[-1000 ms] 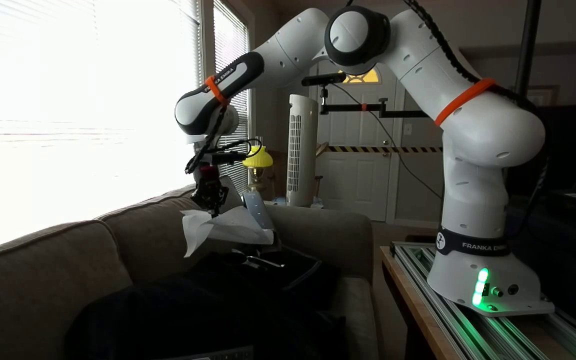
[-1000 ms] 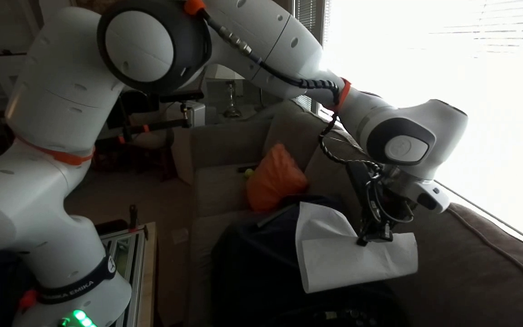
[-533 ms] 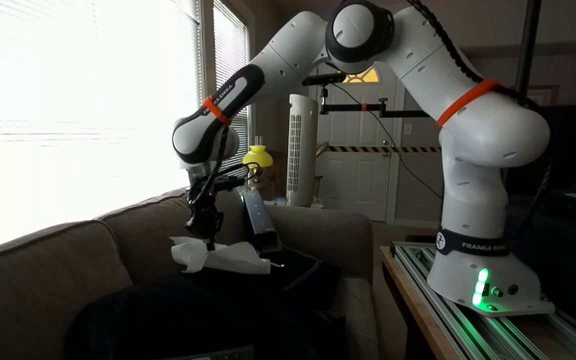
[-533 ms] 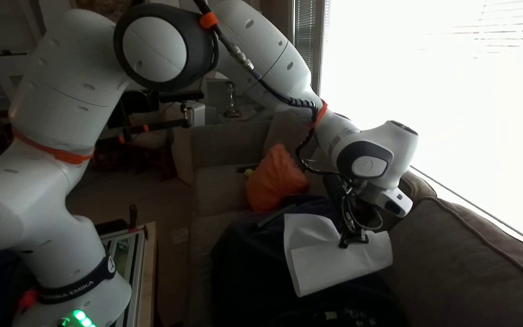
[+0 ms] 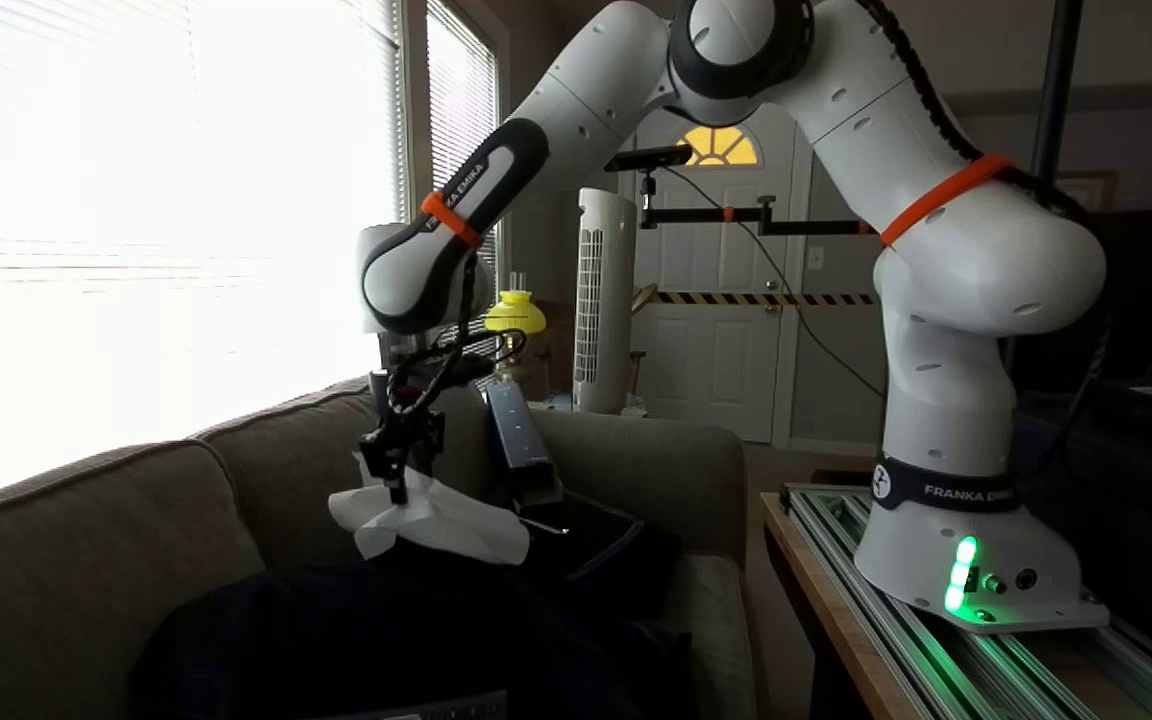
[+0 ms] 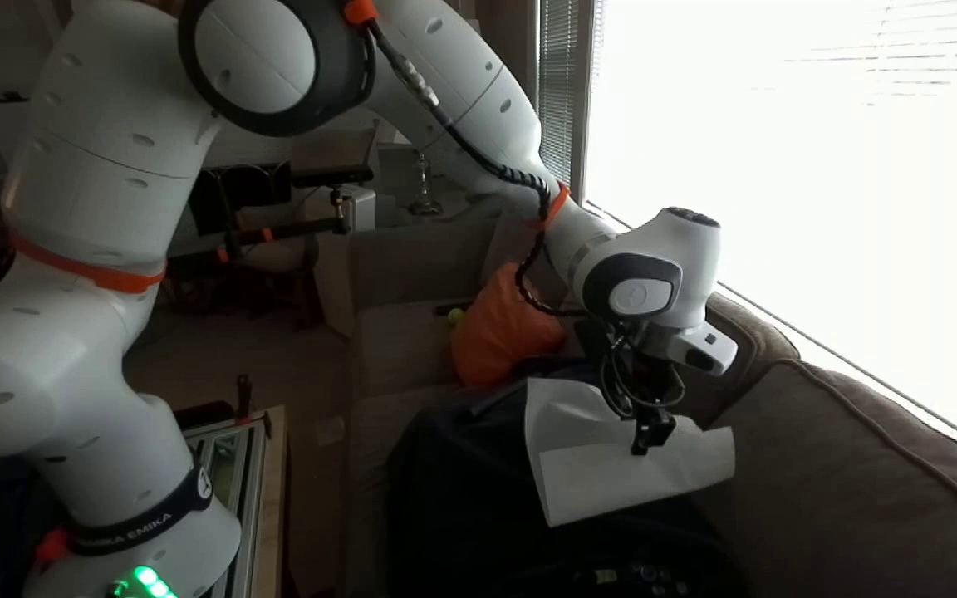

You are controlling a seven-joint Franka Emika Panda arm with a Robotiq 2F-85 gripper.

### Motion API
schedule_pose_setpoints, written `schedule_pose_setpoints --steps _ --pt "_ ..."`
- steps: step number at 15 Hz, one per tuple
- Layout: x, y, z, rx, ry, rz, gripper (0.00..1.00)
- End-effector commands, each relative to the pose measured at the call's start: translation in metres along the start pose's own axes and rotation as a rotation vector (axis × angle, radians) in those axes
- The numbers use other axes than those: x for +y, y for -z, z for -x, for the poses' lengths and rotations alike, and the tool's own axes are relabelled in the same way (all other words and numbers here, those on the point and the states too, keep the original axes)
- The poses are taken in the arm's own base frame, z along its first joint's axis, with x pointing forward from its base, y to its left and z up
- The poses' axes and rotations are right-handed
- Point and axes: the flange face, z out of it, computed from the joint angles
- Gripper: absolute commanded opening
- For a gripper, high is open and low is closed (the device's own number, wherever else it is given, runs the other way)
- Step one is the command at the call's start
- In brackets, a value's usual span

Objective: Use the white napkin to wipe the black box.

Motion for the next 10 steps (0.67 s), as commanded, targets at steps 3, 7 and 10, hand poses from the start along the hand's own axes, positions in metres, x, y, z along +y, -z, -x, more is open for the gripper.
schedule_pose_setpoints --steps 3,7,10 --pt "0.052 0.079 0.051 0.026 -0.04 0.049 0.99" --pt "0.088 0.112 0.073 0.019 -0.003 0.036 1.0" --pt "0.083 0.111 0.075 0.006 0.066 -0.03 1.0"
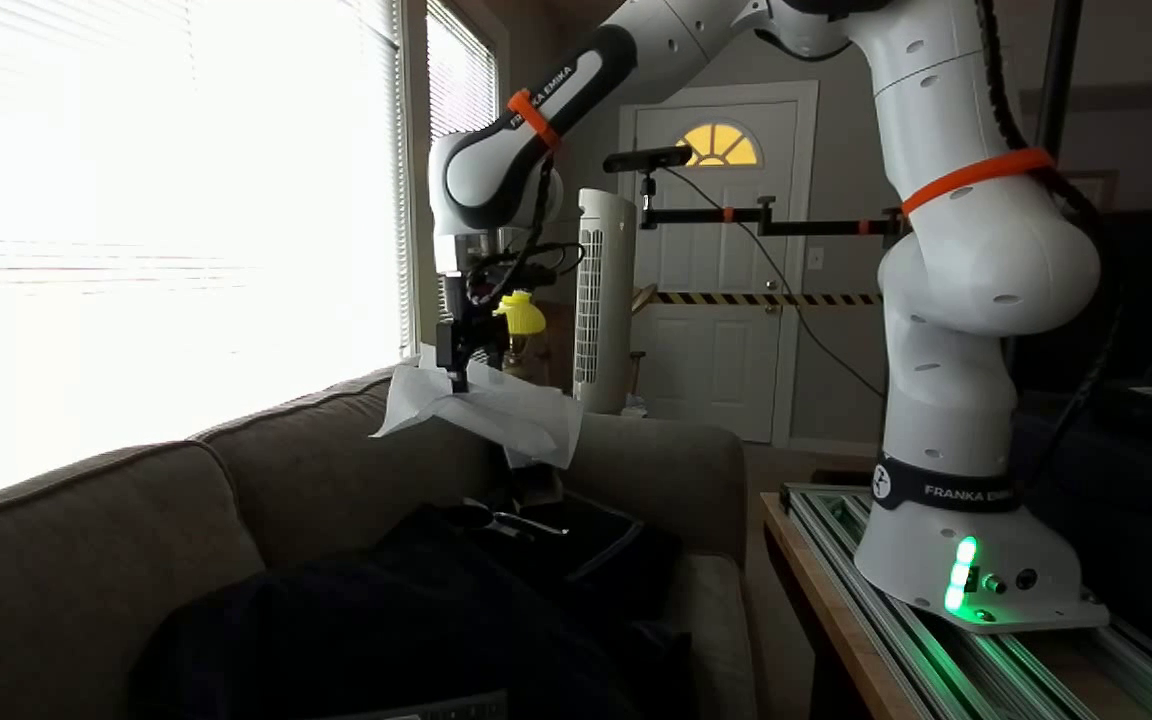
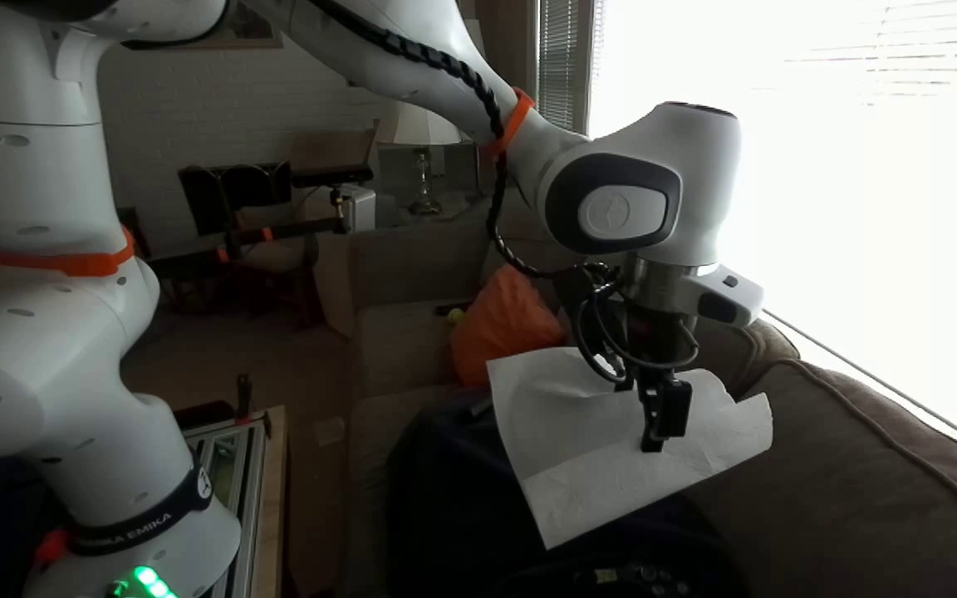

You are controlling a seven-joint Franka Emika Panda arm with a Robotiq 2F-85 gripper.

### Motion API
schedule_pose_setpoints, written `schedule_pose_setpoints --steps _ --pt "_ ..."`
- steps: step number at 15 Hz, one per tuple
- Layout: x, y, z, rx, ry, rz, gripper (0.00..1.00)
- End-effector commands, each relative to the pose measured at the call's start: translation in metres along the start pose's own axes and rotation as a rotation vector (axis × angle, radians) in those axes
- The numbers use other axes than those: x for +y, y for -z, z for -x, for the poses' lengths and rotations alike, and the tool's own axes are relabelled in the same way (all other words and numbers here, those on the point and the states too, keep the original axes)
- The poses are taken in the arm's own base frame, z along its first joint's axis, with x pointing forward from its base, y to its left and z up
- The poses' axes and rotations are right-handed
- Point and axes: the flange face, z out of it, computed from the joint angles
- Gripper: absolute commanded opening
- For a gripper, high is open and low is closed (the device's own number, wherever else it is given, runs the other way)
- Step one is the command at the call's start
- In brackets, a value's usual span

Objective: Use the white napkin to wipe the black box.

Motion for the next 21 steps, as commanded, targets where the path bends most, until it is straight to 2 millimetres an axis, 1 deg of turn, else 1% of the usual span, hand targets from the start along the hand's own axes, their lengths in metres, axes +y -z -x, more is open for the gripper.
schedule_pose_setpoints --steps 1,3,5,7,9,10,11,12,13,14,15,16,17,18,19,20,21 --pt "-0.015 -0.005 0.011 0.01 0.072 -0.1 1.0" --pt "-0.039 -0.018 0.013 0.007 0.123 -0.163 1.0" --pt "-0.063 -0.033 0.012 0.046 0.157 -0.178 1.0" --pt "-0.081 -0.052 0.008 0.11 0.168 -0.174 1.0" --pt "-0.093 -0.072 0.005 0.07 0.155 -0.165 1.0" --pt "-0.095 -0.083 0.002 0.04 0.153 -0.14 1.0" --pt "-0.094 -0.085 0.006 -0.089 0.174 -0.144 1.0" --pt "-0.097 -0.089 0.007 -0.131 0.202 -0.189 1.0" --pt "-0.099 -0.088 0.008 -0.181 0.222 -0.228 1.0" --pt "-0.1 -0.088 0.004 -0.141 0.206 -0.237 1.0" --pt "-0.099 -0.088 -0.006 -0.017 0.198 -0.166 1.0" --pt "-0.096 -0.08 -0.007 -0.046 0.204 -0.173 1.0" --pt "-0.095 -0.063 -0.002 -0.146 0.233 -0.263 1.0" --pt "-0.095 -0.069 -0.012 -0.038 0.173 -0.213 1.0" --pt "-0.093 -0.071 -0.025 0.059 0.184 -0.16 1.0" --pt "-0.09 -0.065 -0.021 -0.005 0.185 -0.186 1.0" --pt "-0.091 -0.056 -0.014 -0.117 0.237 -0.271 1.0"
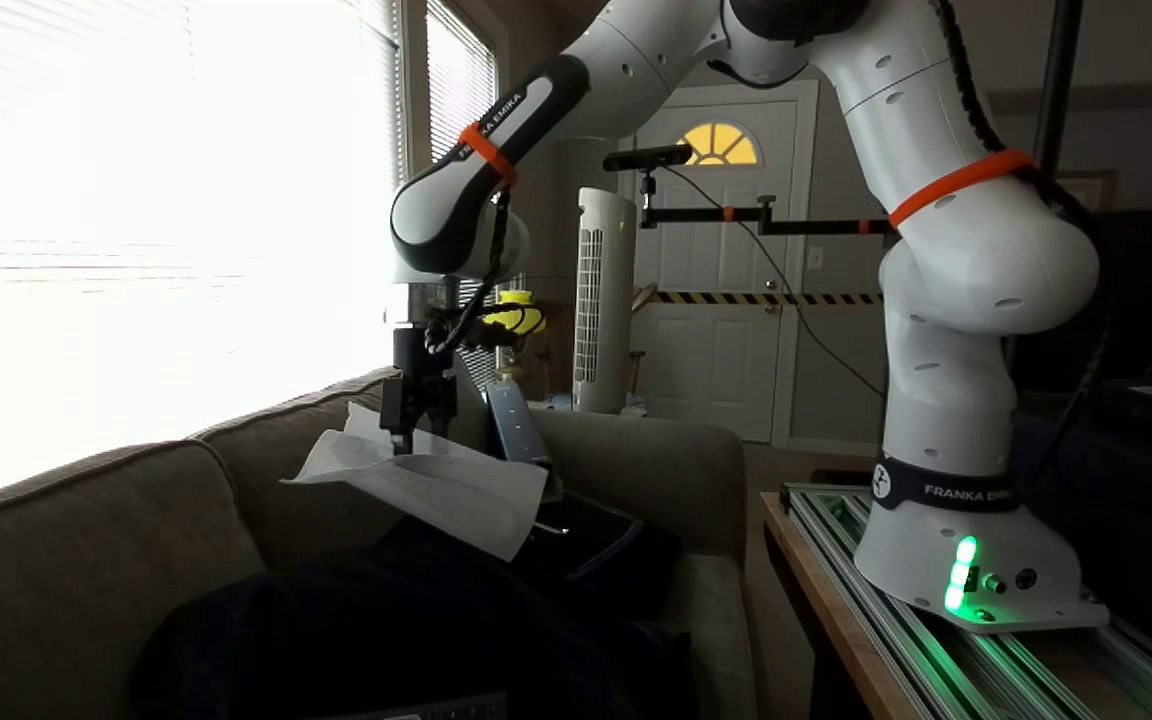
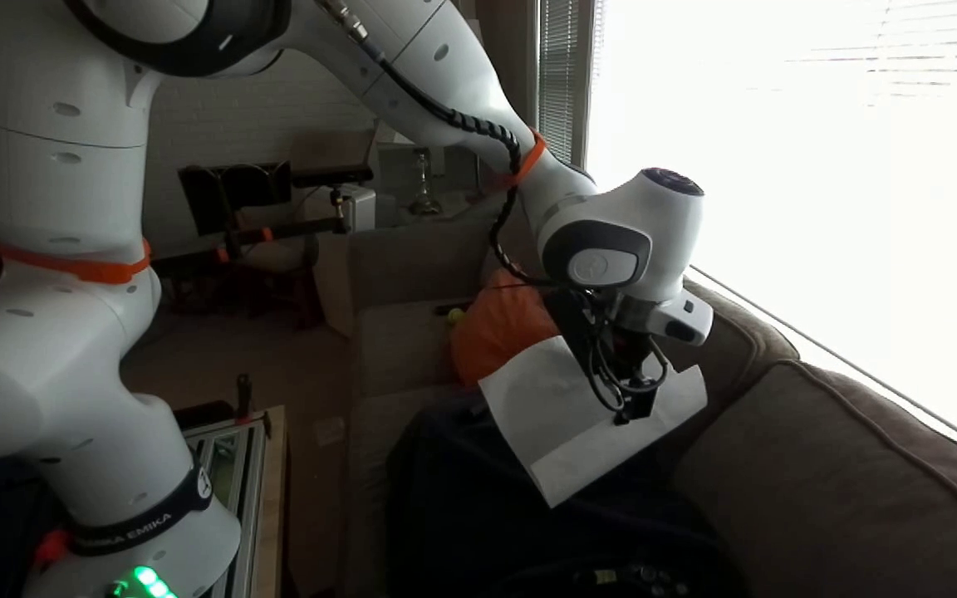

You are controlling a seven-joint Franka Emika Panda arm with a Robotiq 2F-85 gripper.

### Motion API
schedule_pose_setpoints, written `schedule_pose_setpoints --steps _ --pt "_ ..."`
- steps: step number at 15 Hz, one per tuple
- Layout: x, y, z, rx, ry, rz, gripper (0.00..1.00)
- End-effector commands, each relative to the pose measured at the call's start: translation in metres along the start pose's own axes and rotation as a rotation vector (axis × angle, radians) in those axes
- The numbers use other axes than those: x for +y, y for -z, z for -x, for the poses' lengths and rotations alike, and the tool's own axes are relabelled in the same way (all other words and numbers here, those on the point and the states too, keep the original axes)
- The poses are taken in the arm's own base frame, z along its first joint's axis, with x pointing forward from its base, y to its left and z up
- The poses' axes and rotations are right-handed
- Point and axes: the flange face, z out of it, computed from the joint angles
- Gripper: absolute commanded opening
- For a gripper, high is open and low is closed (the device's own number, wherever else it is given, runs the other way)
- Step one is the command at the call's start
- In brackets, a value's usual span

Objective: Use the white napkin to wipe the black box.

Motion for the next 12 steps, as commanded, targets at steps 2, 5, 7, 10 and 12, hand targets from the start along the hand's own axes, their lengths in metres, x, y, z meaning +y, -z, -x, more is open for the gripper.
schedule_pose_setpoints --steps 2,5,7,10,12 --pt "0.002 -0.007 -0.005 0.043 0.016 0.015 1.0" --pt "0.002 -0.015 0.004 -0.098 -0.003 0.008 1.0" --pt "0.006 -0.012 0.004 -0.086 0.007 0.058 1.0" --pt "0.006 -0.013 0.003 -0.053 -0.003 0.053 1.0" --pt "0.005 -0.003 0.001 0.036 -0.01 0.076 1.0"
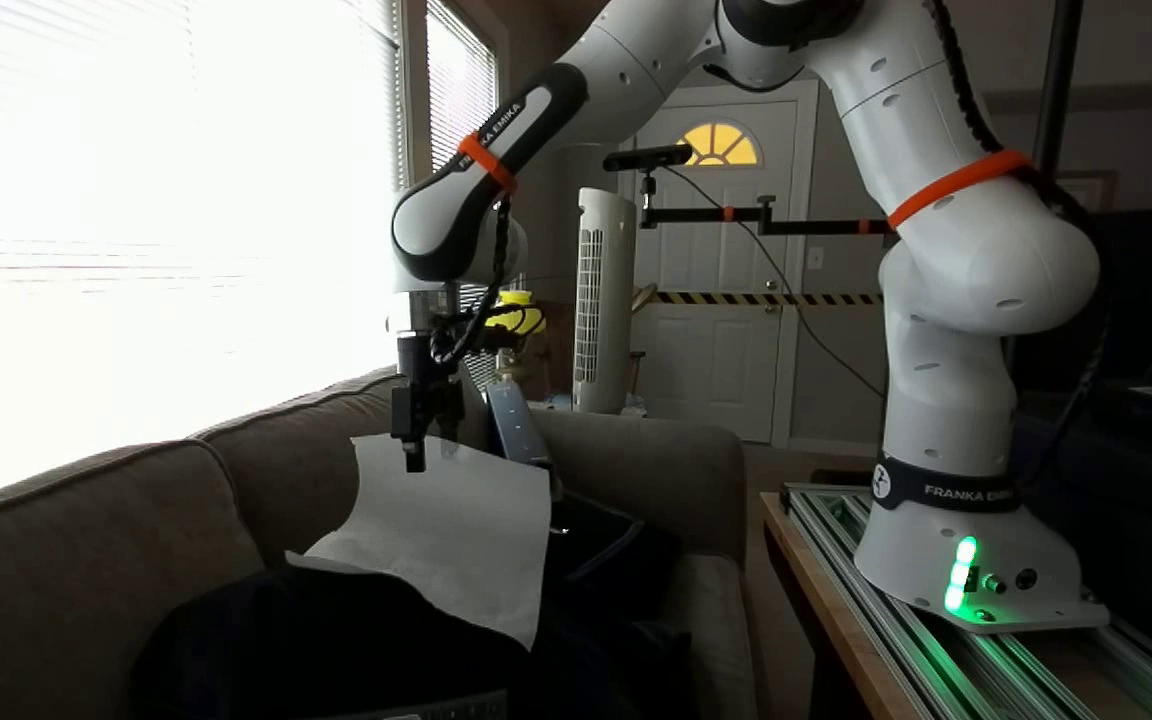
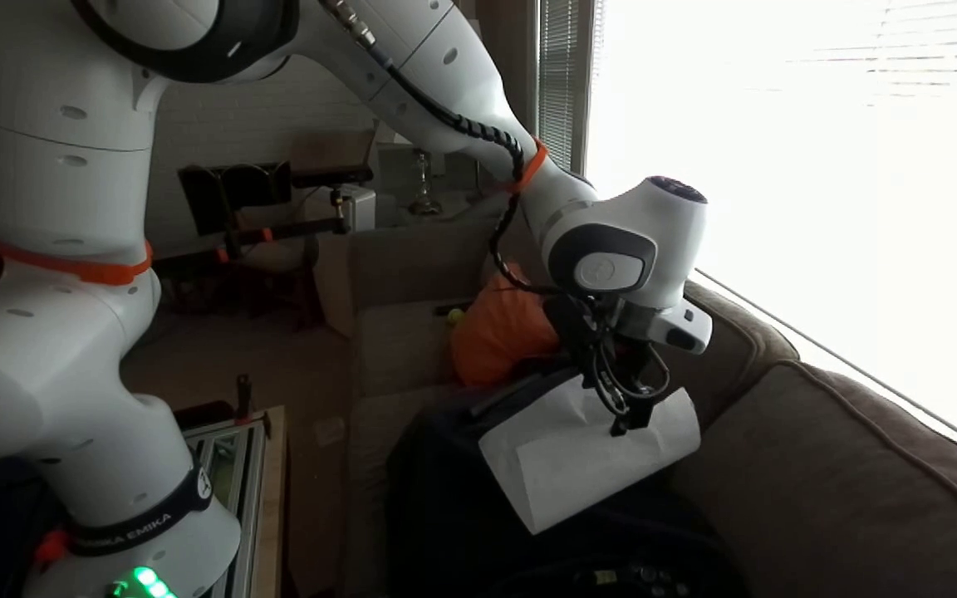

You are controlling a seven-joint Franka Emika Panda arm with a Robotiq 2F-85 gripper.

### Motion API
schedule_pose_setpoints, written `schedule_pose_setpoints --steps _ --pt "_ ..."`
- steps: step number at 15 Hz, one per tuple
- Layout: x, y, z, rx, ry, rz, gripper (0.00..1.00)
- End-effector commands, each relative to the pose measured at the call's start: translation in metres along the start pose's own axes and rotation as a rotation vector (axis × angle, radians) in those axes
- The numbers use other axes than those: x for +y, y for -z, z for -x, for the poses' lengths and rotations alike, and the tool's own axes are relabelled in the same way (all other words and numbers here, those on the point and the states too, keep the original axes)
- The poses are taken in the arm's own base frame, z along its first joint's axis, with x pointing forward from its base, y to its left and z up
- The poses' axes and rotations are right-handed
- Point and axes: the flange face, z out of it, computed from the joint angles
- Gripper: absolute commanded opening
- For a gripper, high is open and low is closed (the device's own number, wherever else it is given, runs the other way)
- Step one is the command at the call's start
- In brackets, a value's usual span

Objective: Use the white napkin to wipe the black box.

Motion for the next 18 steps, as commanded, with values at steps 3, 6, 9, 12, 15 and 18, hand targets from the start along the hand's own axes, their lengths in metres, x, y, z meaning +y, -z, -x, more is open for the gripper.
schedule_pose_setpoints --steps 3,6,9,12,15,18 --pt "0.005 0.011 -0.005 0.243 0.031 0.158 1.0" --pt "0.008 0.006 0.003 0.307 0.028 0.286 1.0" --pt "0.013 0.004 0.001 0.469 0.052 0.379 1.0" --pt "0.018 0.016 -0.006 0.613 0.05 0.438 1.0" --pt "0.015 0.033 -0.007 0.751 -0.043 0.417 1.0" --pt "0.011 0.028 0.012 0.552 -0.094 0.512 1.0"
